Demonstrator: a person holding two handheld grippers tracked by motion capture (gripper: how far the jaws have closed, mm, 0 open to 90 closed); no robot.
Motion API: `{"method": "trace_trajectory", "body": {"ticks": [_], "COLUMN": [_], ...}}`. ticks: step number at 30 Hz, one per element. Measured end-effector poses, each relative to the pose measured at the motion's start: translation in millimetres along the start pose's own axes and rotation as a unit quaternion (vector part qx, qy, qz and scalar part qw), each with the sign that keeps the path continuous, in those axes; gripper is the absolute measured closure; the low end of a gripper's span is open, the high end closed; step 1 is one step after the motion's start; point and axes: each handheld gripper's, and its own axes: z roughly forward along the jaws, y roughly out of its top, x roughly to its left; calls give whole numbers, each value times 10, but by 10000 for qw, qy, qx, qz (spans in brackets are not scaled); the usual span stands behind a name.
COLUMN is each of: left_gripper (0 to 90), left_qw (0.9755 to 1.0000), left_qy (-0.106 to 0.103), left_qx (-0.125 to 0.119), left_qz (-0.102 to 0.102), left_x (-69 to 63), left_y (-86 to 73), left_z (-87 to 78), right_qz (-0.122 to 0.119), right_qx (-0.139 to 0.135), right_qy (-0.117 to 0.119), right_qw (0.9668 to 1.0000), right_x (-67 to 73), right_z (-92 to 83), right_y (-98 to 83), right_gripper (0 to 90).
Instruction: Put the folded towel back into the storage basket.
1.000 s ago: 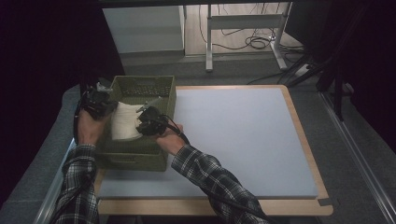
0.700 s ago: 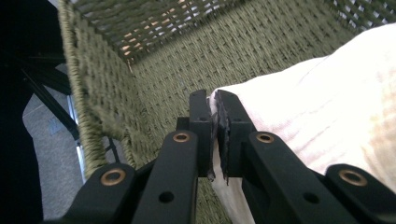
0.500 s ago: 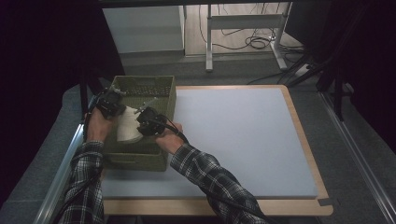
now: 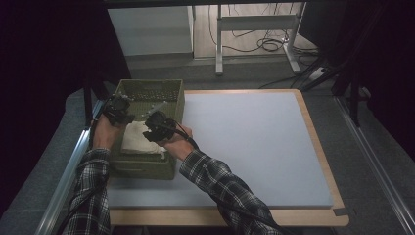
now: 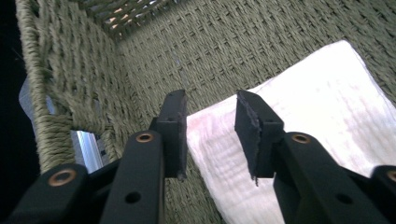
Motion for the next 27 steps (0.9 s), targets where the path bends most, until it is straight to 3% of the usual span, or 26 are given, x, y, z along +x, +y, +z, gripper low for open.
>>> {"method": "trace_trajectory", "body": {"ticks": [11, 20, 27], "left_gripper": [401, 240, 146], "left_qw": [9971, 9909, 9845], "left_qy": [-283, -588, -853], "left_qx": [-491, -806, -1038], "left_qz": [-500, -906, -1127], "left_x": [2, -52, -77], "left_y": [-14, -47, -101], "left_z": [-149, -203, -262], "right_qz": [-114, -167, -166], "right_qx": [-275, -352, -409], "right_qy": [-18, 64, 62], "right_qw": [9996, 9992, 9990], "right_x": [-84, -151, -193], "right_z": [-175, -316, -441], "right_y": [-23, -118, -196], "right_gripper": [477, 304, 245]}}
